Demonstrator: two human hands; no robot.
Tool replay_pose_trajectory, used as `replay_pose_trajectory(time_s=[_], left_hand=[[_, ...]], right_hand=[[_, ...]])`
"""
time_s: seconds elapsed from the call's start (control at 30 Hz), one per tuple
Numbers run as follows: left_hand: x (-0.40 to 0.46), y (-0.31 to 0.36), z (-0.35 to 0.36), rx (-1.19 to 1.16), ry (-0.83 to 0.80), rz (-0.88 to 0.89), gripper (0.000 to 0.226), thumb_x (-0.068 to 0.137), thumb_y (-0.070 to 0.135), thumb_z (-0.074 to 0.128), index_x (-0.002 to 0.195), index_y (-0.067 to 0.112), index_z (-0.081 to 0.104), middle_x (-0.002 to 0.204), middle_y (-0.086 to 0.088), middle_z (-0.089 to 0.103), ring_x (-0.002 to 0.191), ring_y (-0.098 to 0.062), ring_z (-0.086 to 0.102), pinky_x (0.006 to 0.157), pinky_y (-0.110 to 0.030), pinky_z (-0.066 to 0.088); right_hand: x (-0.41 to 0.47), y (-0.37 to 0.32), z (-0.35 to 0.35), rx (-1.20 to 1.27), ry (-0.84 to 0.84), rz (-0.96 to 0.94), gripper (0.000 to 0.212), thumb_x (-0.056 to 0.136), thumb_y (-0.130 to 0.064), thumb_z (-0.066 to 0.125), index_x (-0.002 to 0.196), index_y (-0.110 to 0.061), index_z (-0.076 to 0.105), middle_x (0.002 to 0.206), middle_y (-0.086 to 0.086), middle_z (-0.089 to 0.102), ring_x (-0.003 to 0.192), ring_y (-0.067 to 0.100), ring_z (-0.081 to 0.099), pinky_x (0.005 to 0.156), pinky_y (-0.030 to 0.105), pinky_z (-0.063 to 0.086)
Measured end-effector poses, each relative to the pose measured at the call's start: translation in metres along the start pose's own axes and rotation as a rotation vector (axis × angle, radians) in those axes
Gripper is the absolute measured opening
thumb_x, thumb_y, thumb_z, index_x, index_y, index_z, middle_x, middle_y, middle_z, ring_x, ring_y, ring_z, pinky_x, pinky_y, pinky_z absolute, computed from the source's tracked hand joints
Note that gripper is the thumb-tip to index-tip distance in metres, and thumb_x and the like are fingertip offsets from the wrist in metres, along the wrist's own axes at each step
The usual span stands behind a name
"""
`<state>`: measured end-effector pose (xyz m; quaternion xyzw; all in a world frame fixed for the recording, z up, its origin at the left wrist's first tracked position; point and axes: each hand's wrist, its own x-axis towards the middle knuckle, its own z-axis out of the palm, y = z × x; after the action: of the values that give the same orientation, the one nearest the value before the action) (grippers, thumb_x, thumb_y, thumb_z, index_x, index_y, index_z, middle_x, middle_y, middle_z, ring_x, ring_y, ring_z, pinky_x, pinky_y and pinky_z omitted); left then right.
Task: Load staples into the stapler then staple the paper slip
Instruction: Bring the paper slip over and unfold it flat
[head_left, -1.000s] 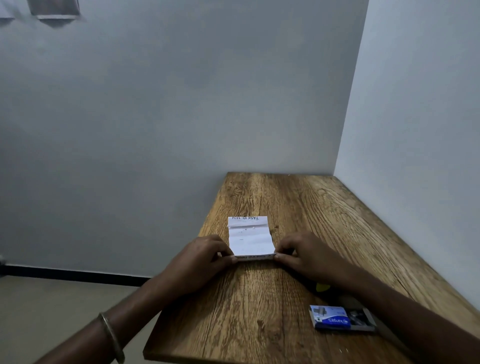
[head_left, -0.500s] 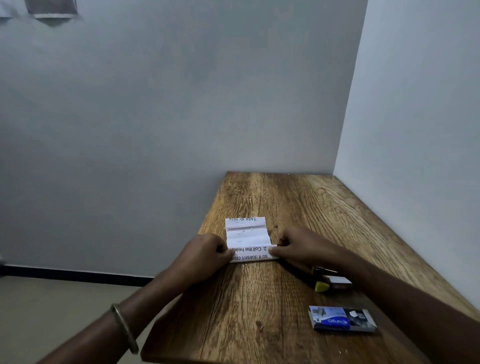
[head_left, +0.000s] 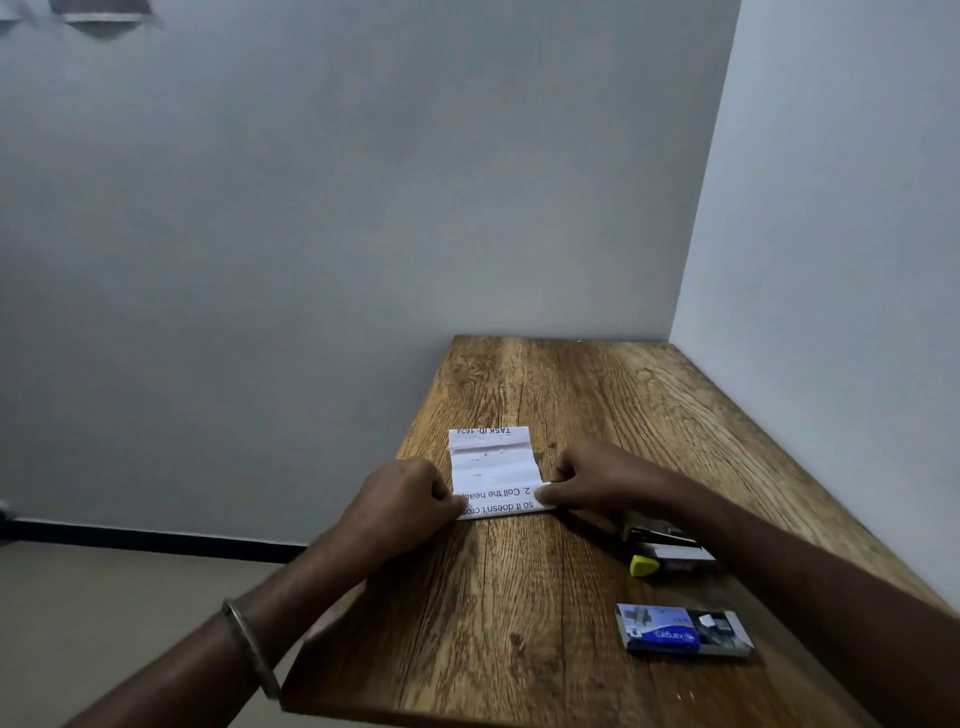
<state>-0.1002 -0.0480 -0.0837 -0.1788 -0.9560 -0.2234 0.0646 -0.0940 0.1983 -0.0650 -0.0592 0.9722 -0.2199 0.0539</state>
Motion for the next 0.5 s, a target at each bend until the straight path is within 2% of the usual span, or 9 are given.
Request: replay_pose_trajectory(time_s=[0.07, 0.17, 0.33, 0.5], left_hand=[[0.0, 0.0, 0.0, 0.004, -0.002, -0.002, 0.027, 0.085, 0.04, 0.069, 0.074, 0.015, 0.072, 0.074, 0.002, 0.07, 0.064, -0.007, 0.062, 0.049, -0.021, 0.035], [0.0, 0.0, 0.0, 0.016, -0.003, -0.001, 0.026, 0.084, 0.039, 0.07, 0.074, 0.016, 0.071, 0.073, 0.003, 0.069, 0.065, -0.007, 0.062, 0.051, -0.022, 0.039], [-0.004, 0.001, 0.002, 0.038, 0.012, 0.023, 0.022, 0.084, 0.039, 0.071, 0.076, 0.019, 0.065, 0.076, 0.005, 0.066, 0.069, -0.009, 0.06, 0.062, -0.03, 0.049], [-0.009, 0.002, 0.002, 0.074, 0.068, 0.111, 0.018, 0.087, 0.037, 0.067, 0.078, 0.025, 0.057, 0.077, 0.01, 0.06, 0.07, -0.009, 0.056, 0.054, -0.022, 0.035]], right_hand=[[0.0, 0.0, 0.0, -0.019, 0.004, -0.003, 0.034, 0.085, -0.037, 0.072, 0.056, -0.021, 0.062, 0.045, -0.016, 0.058, 0.041, -0.007, 0.051, 0.045, 0.019, 0.033], [0.0, -0.001, 0.002, -0.083, 0.022, -0.034, 0.039, 0.084, -0.036, 0.073, 0.053, -0.018, 0.057, 0.049, -0.009, 0.053, 0.045, 0.002, 0.048, 0.047, 0.024, 0.033], [-0.004, -0.003, 0.008, -0.149, 0.088, -0.051, 0.035, 0.082, -0.038, 0.074, 0.06, -0.017, 0.057, 0.059, 0.0, 0.057, 0.056, 0.014, 0.055, 0.053, 0.029, 0.039], [-0.005, -0.002, 0.012, -0.169, 0.14, -0.043, 0.035, 0.081, -0.042, 0.074, 0.061, -0.018, 0.057, 0.06, -0.003, 0.061, 0.057, 0.014, 0.06, 0.055, 0.03, 0.045]])
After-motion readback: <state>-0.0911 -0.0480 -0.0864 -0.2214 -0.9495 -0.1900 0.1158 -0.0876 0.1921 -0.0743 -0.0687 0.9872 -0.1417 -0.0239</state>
